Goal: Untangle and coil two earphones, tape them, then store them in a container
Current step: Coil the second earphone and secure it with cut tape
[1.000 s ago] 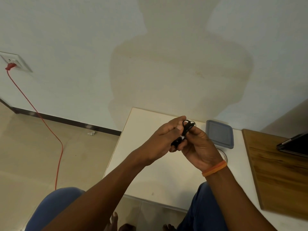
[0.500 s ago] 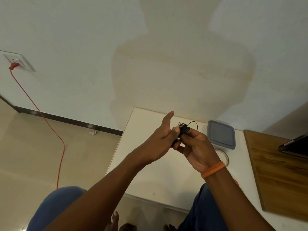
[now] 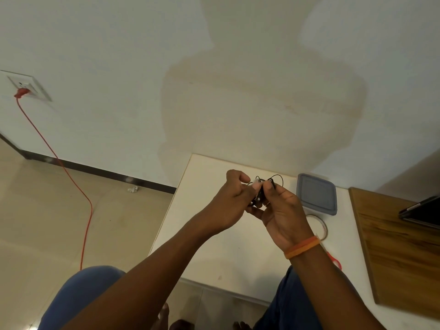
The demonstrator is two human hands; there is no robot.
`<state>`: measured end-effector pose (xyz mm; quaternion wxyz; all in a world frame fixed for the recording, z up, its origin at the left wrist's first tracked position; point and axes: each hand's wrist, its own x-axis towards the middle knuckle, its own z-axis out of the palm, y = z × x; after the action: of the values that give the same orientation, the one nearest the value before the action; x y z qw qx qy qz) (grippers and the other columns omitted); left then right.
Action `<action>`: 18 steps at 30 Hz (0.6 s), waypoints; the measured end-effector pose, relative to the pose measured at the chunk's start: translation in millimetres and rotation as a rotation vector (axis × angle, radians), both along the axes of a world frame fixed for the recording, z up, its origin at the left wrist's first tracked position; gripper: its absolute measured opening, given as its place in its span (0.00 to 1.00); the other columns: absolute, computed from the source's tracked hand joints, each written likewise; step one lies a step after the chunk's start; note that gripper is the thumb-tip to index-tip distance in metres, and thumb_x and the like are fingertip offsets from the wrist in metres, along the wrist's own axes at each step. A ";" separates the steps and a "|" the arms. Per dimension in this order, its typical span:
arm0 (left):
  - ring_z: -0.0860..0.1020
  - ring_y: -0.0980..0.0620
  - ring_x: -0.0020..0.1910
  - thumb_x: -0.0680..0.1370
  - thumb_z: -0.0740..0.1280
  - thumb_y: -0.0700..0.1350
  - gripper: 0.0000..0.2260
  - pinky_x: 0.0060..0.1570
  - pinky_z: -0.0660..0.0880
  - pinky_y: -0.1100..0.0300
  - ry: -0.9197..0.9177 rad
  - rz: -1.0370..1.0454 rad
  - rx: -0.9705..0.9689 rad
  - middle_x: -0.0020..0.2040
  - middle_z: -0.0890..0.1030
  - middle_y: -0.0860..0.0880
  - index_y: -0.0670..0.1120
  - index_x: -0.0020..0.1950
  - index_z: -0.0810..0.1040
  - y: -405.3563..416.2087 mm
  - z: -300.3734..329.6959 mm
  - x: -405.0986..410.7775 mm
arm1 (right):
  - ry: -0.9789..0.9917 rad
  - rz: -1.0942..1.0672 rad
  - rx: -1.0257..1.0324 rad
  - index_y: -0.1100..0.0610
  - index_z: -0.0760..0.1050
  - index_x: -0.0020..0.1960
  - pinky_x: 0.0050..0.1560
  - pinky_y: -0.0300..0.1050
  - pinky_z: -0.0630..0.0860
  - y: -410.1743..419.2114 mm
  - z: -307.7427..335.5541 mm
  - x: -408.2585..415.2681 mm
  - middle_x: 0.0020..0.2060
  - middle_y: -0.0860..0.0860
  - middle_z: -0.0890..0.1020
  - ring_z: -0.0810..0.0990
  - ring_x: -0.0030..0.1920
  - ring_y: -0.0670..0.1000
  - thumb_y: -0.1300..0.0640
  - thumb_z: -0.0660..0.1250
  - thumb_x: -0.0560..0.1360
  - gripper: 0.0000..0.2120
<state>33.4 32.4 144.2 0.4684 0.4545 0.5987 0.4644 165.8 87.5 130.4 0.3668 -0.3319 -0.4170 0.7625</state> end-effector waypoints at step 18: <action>0.80 0.54 0.42 0.83 0.60 0.47 0.05 0.42 0.79 0.53 0.458 0.021 0.051 0.42 0.82 0.52 0.49 0.48 0.72 -1.9 -7.9 -8.0 | -0.338 0.103 0.329 0.56 0.84 0.49 0.36 0.45 0.81 5.5 3.4 20.1 0.43 0.56 0.85 0.84 0.41 0.56 0.66 0.72 0.73 0.08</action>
<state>25.4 30.5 136.2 0.3038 0.5533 0.6823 0.3689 185.9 93.0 133.8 0.3016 -0.3688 -0.6075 0.6356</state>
